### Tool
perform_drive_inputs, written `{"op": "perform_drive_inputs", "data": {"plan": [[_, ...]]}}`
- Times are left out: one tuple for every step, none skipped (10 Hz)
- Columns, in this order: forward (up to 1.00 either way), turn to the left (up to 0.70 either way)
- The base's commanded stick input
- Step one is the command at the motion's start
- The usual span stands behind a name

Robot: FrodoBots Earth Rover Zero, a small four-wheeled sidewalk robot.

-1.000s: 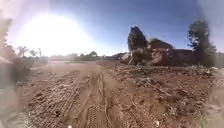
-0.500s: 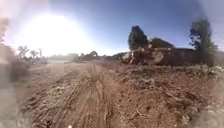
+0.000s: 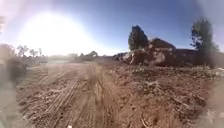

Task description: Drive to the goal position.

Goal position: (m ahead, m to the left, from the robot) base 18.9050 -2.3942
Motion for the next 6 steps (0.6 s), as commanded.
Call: {"op": "perform_drive_inputs", "data": {"plan": [[0.5,0.0],[0.5,0.0],[0.5,0.0],[0.5,0.0],[0.5,0.0],[0.5,0.0]]}}
